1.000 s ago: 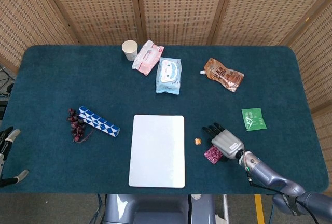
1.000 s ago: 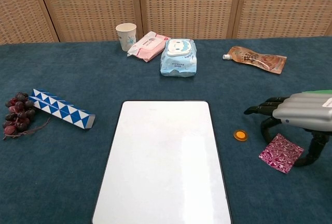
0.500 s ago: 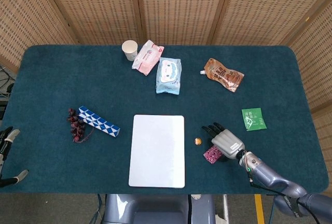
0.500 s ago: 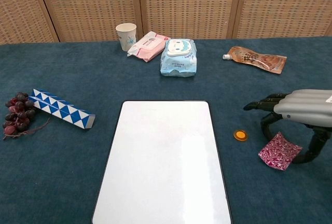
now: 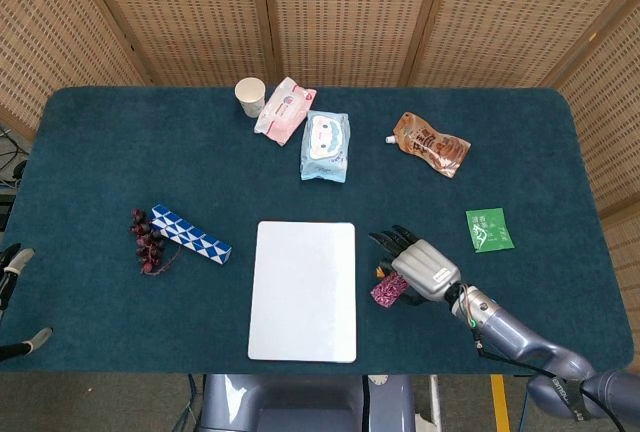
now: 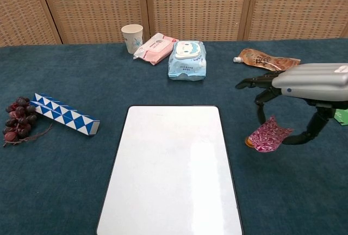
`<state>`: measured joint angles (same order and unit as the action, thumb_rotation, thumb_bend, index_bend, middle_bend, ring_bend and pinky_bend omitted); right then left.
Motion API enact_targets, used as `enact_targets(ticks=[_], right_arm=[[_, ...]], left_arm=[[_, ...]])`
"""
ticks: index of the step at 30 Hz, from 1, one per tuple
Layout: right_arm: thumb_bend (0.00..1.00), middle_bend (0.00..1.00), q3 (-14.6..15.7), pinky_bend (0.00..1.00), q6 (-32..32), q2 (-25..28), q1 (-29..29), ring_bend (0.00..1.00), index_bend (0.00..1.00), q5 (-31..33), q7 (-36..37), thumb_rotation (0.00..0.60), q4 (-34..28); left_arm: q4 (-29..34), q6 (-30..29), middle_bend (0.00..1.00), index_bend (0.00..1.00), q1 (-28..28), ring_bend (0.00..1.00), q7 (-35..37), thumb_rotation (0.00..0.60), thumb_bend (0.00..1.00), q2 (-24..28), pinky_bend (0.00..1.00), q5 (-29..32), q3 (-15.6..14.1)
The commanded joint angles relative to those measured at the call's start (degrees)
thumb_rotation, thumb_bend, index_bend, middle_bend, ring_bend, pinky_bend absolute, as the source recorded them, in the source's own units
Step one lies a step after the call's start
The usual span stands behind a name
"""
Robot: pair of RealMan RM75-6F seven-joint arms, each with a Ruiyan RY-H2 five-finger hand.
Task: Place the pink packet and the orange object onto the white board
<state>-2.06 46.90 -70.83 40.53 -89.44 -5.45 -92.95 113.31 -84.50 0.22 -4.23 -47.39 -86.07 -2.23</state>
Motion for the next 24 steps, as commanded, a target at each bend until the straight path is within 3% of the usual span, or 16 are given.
enact_targets(ticks=[1,9,18,21,24], right_arm=[[0.31,0.0,-2.2,0.0,-2.9,0.1,2.5,0.0,0.52,3.3,-5.2,0.6,-4.8],[0.32,0.0,-5.6,0.0,-7.1,-5.9,8.2,0.0,0.52,15.5,-20.5,0.6,-9.4],[0.31,0.0,-6.8,0.0,-4.6,-15.6,15.0,0.0,0.51,29.4,-35.4,0.6,-7.0],[0.24,0.0,-6.7,0.0,-2.3,-18.9,16.5,0.0,0.33,31.3,-38.2,0.6,-4.9],[0.04,0.0,-6.5,0.0,-1.3,-20.5,17.4,0.0,0.04,32.9,-39.3,0.6,-3.3]], left_arm=[[-0.1,0.1,0.0,0.0,0.0,0.0,0.5,0.6,0.0,0.2,0.0,-0.1,-0.1],[-0.5,1.0,0.0,0.0,-0.4,0.0,1.9,0.6,0.0,0.6,0.0,0.5,0.0],[-0.8,2.6,0.0,0.0,-1.1,0.0,3.2,0.6,0.0,0.7,0.0,1.6,0.1],[-0.9,3.2,0.0,0.0,-1.4,0.0,3.4,0.6,0.0,0.8,0.0,1.9,0.1],[-0.9,3.4,0.0,0.0,-1.5,0.0,3.7,0.6,0.0,0.8,0.0,2.2,0.2]])
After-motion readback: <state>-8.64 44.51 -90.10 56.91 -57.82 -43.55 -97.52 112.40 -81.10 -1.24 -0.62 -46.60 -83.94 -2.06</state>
